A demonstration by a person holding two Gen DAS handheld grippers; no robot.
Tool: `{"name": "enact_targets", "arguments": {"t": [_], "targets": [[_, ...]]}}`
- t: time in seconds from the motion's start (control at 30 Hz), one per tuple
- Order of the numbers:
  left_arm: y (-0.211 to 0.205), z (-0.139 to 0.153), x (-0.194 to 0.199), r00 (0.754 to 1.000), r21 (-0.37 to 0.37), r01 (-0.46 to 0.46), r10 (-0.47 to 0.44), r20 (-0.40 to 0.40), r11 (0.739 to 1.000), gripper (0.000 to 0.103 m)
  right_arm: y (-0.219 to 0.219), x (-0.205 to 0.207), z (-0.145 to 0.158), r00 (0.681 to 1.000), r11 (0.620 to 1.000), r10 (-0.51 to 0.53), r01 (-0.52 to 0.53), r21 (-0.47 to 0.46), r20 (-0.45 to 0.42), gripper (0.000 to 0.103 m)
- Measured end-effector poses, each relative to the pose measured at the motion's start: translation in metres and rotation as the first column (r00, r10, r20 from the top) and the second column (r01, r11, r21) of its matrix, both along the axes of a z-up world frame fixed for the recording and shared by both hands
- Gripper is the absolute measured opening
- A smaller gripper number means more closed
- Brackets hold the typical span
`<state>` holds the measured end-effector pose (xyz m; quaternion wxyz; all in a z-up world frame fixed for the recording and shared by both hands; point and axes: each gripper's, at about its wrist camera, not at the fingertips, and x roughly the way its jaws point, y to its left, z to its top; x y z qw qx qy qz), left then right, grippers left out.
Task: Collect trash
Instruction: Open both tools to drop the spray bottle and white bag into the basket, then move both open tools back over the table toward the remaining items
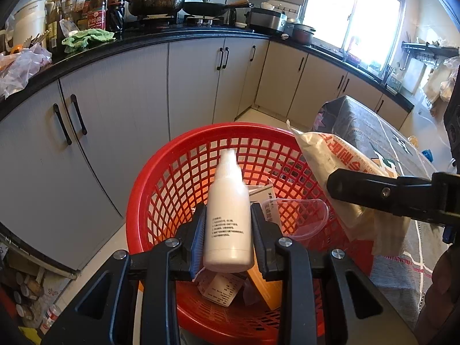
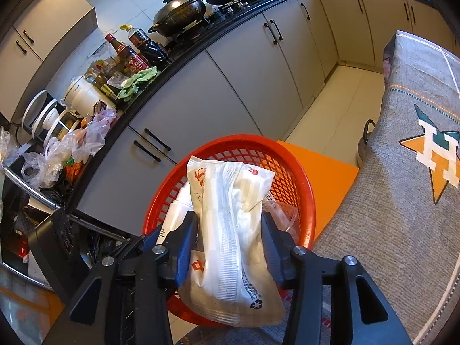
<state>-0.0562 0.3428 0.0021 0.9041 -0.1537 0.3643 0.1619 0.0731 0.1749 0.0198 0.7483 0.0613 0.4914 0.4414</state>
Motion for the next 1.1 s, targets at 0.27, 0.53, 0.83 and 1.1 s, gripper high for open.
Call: {"name": "enact_targets", "arguments": {"t": [0.27,0.53,0.83,1.1], "targets": [[0.0,0.007,-0.005,1.0,-0.001,-0.007,0.007,0.016,1.0,0.046,-0.002,-0.002,0.004,1.0,1.0,0.005,-0.005,0.014,0.006,0.054],[-0.012,0.026,-0.017,0.999,0.017,0.007,-0.008,0.035,1.0,0.046,-0.02,-0.005,0.027,0.999,0.998,-0.034,0.033,0.054,0.023,0.054],[-0.074,0.063,-0.019,0.989,0.069,0.115,-0.121,0.082,0.991,0.05,-0.093,-0.021,0.064,0.992,0.99,-0.109,0.103,0.094,0.067,0.054],[-0.175,0.091,0.004,0.937,0.106,0.329,-0.338,0.083,0.938,0.058,-0.213,-0.016,0.082,0.961,0.962,-0.257,0.244,0.125,0.1,0.054]]}}
